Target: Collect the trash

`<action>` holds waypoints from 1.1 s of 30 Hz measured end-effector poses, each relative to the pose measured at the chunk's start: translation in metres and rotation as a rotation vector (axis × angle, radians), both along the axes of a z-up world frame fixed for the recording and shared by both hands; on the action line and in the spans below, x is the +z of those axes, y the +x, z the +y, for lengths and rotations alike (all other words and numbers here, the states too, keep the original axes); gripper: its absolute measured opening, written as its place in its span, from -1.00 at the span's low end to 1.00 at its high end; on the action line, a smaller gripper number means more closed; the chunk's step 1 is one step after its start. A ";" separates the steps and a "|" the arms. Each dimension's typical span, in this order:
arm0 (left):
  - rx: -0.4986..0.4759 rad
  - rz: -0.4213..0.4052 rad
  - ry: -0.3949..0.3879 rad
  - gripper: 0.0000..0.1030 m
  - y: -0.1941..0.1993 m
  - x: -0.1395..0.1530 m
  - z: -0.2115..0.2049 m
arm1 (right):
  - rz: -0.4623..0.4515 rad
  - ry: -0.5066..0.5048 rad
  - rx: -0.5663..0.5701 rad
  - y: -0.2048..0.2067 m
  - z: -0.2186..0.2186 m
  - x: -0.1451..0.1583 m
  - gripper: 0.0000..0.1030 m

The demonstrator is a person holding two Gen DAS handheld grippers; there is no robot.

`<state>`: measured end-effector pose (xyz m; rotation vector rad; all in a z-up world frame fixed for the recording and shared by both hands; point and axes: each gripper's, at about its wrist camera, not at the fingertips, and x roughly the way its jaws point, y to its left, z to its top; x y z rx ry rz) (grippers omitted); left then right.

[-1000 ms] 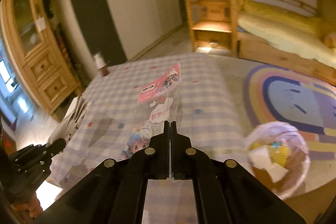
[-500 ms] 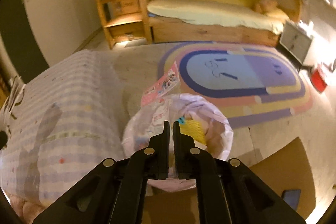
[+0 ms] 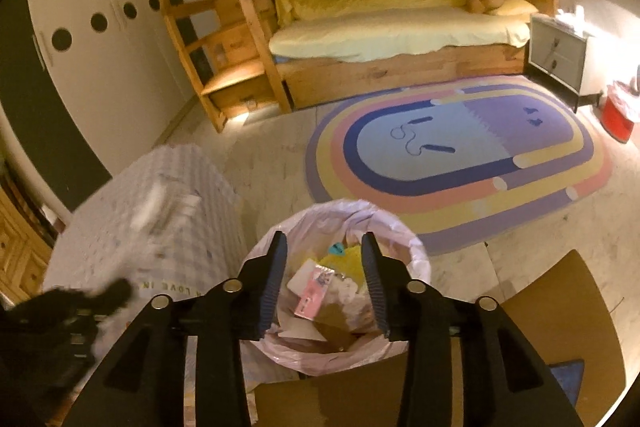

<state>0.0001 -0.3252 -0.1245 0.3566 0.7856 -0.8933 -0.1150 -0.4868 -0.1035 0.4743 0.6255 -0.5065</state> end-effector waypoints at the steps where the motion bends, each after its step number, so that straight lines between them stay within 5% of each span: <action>1: -0.008 0.004 0.000 -0.75 -0.001 -0.001 -0.006 | -0.006 -0.002 -0.007 -0.002 -0.001 0.002 -0.13; 3: -0.029 0.011 -0.002 -0.65 0.001 -0.003 -0.019 | -0.025 0.002 -0.024 -0.010 -0.006 0.009 -0.04; 7: -0.049 0.019 -0.010 0.20 0.008 -0.005 -0.041 | -0.050 -0.001 -0.051 -0.021 -0.010 0.018 0.12; 13: -0.024 -0.011 -0.031 0.55 0.009 0.012 -0.024 | -0.068 -0.004 -0.036 -0.033 -0.001 0.033 0.35; 20: 0.123 -0.062 -0.046 0.87 0.002 0.049 0.055 | -0.062 0.020 0.108 -0.033 0.050 0.058 0.76; 25: 0.294 -0.107 0.039 0.87 -0.012 0.079 0.126 | -0.051 0.011 0.248 -0.027 0.104 0.082 0.80; 33: 0.566 -0.127 0.066 0.87 -0.043 0.121 0.245 | 0.000 -0.117 0.466 -0.027 0.206 0.123 0.85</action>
